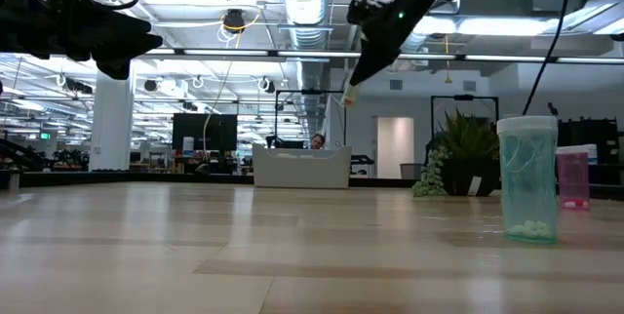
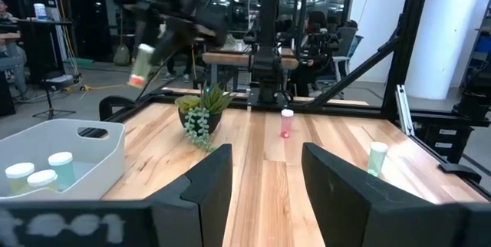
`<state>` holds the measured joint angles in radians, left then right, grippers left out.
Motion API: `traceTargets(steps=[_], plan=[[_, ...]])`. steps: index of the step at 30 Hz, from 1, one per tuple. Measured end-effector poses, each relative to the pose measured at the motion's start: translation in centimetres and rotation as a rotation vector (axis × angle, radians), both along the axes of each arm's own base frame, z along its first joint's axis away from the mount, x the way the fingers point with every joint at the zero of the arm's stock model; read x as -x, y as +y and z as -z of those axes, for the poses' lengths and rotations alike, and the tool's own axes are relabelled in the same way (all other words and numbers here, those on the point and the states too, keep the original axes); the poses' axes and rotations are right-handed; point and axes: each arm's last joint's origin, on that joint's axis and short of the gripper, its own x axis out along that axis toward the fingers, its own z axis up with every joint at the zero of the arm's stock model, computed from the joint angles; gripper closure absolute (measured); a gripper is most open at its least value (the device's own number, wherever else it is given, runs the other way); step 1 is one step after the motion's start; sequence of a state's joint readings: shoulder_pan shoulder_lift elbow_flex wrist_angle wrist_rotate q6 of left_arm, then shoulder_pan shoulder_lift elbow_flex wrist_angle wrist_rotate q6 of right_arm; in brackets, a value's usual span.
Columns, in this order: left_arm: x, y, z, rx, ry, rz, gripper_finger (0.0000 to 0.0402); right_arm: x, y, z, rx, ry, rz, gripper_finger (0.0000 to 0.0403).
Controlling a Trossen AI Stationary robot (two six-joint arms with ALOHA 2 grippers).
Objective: Pick and place pill bottles into a basket
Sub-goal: Put the yellow medicine bottle in the gray bin
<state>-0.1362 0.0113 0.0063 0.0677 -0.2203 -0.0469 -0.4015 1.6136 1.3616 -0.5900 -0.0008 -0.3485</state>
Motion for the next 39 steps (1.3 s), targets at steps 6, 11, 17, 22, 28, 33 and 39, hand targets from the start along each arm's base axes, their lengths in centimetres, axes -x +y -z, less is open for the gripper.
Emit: traceTargets(steps=[6, 11, 17, 22, 28, 33, 39], plan=[[0.0, 0.0, 0.0, 0.001, -0.001, 0.001, 0.0255, -1.4, -4.2, 1.1, -0.069, 0.023, 0.021, 0.0285], [0.0, 0.0, 0.0, -0.009, 0.001, 0.003, 0.0255, -3.2, -7.2, 1.9, -0.105, 0.075, 0.026, 0.0285], [0.0, 0.0, 0.0, 0.001, -0.001, 0.004, 0.0255, -5.2, -10.5, 2.6, -0.159, 0.106, 0.037, 0.0285], [0.0, 0.0, 0.0, 0.001, 0.0, 0.004, 0.0255, -6.4, -12.5, 3.0, -0.213, 0.12, 0.073, 0.0285], [0.0, 0.0, 0.0, -0.009, 0.0, 0.004, 0.0255, -7.4, -13.7, 3.6, -0.297, 0.137, 0.128, 0.0285], [0.0, 0.0, 0.0, -0.001, 0.0, 0.004, 0.0255, -7.8, -14.0, 4.8, -0.347, 0.175, 0.171, 0.0285], [0.0, 0.0, 0.0, 0.0, 0.0, 0.005, 0.0255, -7.4, -14.7, 5.4, -0.347, 0.206, 0.207, 0.0285]])
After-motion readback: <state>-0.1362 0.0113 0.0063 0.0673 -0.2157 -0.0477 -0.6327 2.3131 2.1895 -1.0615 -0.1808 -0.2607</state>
